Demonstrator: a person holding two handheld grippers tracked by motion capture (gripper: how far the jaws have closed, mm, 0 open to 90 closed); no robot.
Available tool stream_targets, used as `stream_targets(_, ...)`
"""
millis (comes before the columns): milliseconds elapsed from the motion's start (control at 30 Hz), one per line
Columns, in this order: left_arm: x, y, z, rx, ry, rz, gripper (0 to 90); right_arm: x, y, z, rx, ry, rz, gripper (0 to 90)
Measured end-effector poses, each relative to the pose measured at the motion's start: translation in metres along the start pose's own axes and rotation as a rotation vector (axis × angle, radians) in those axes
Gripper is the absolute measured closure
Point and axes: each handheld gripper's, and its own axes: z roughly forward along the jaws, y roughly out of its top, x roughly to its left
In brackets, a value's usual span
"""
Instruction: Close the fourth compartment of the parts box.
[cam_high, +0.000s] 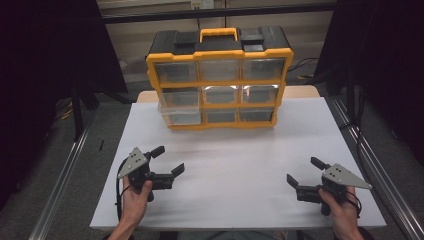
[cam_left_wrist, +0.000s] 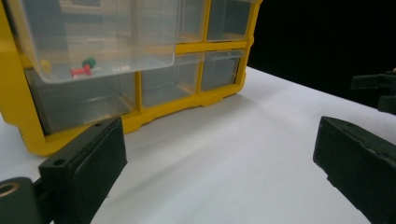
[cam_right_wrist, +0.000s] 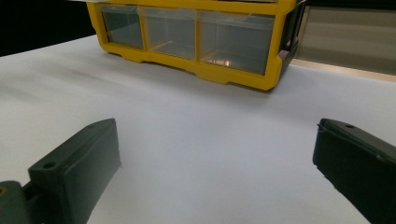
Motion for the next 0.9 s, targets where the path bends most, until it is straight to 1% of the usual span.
stream_targets(33,-0.001,0.002,0.002,-0.003,0.001,-0.003,2.7,0.0,0.0,0.0,-0.001,-0.001,-0.001,0.7)
stream_targets(67,-0.001,0.003,0.003,-0.013,-0.02,0.009,2.8,0.0,0.0,0.001,-0.001,0.001,-0.001,0.7)
stream_targets(100,-0.001,0.004,0.004,-0.032,-0.029,0.01,2.8,0.0,0.0,0.001,-0.001,0.0,-0.002,0.7)
stream_targets(133,-0.001,0.006,0.005,-0.042,-0.059,0.015,2.4,0.0,0.0,0.001,0.0,-0.001,-0.001,0.7)
stream_targets(167,-0.001,0.009,0.006,-0.031,-0.049,0.043,2.0,0.0,0.0,0.001,-0.001,-0.003,0.001,0.7)
stream_targets(200,-0.001,0.011,0.007,-0.038,-0.051,0.039,2.0,0.0,0.0,0.001,-0.001,-0.001,-0.001,0.7)
stream_targets(233,0.0,0.013,0.007,-0.031,-0.067,0.048,2.2,0.0,0.0,0.001,-0.001,-0.004,-0.001,0.7)
stream_targets(300,0.0,0.015,0.008,-0.043,-0.066,0.058,3.2,0.0,0.0,0.001,-0.001,-0.001,-0.002,0.7)
stream_targets(333,0.0,0.016,0.009,-0.038,-0.069,0.063,3.4,0.0,0.0,0.001,-0.001,-0.002,-0.003,0.7)
stream_targets(400,0.0,0.019,0.011,-0.054,-0.077,0.051,4.4,0.0,0.0,0.001,-0.001,0.0,-0.005,0.7)
stream_targets(433,0.001,0.021,0.011,-0.05,-0.075,0.06,4.6,0.0,0.0,0.001,-0.001,0.001,-0.005,0.7)
stream_targets(500,0.001,0.025,0.012,-0.058,-0.072,0.07,5.7,0.0,0.0,0.001,-0.004,0.0,-0.005,0.7)
stream_targets(533,0.002,0.028,0.013,-0.063,-0.08,0.079,5.8,0.0,0.0,0.001,-0.001,0.002,-0.006,0.7)
stream_targets(567,0.002,0.03,0.013,-0.059,-0.078,0.089,6.7,0.0,0.0,0.0,0.0,0.001,-0.003,0.7)
stream_targets(600,0.002,0.031,0.015,-0.067,-0.087,0.091,7.8,0.0,0.0,0.0,-0.001,0.001,-0.003,0.7)
stream_targets(633,0.003,0.033,0.016,-0.069,-0.094,0.104,8.8,0.0,0.0,0.0,-0.001,0.002,-0.005,0.7)
stream_targets(667,0.002,0.035,0.018,-0.068,-0.092,0.109,9.7,0.0,0.0,0.001,-0.003,0.0,-0.004,0.7)
stream_targets(700,0.002,0.035,0.019,-0.07,-0.093,0.103,10.5,0.0,0.0,0.001,-0.002,0.001,-0.004,0.7)
stream_targets(733,0.002,0.036,0.02,-0.067,-0.094,0.116,11.7,0.001,0.0,0.001,-0.003,0.001,-0.004,0.7)
stream_targets(767,0.002,0.036,0.022,-0.066,-0.094,0.115,12.6,0.001,0.0,0.001,-0.003,0.001,-0.004,0.7)
stream_targets(800,0.003,0.036,0.023,-0.065,-0.098,0.122,14.0,0.0,0.0,0.001,-0.003,0.001,-0.003,0.7)
stream_targets(833,0.002,0.036,0.025,-0.07,-0.095,0.116,15.4,0.0,0.0,0.001,-0.003,0.001,-0.004,0.7)
stream_targets(867,0.004,0.037,0.026,-0.055,-0.091,0.141,16.0,0.0,0.0,0.001,-0.003,0.001,-0.003,0.7)
stream_targets(900,0.005,0.037,0.027,-0.058,-0.094,0.138,17.6,0.0,0.0,0.001,-0.001,0.002,-0.005,0.7)
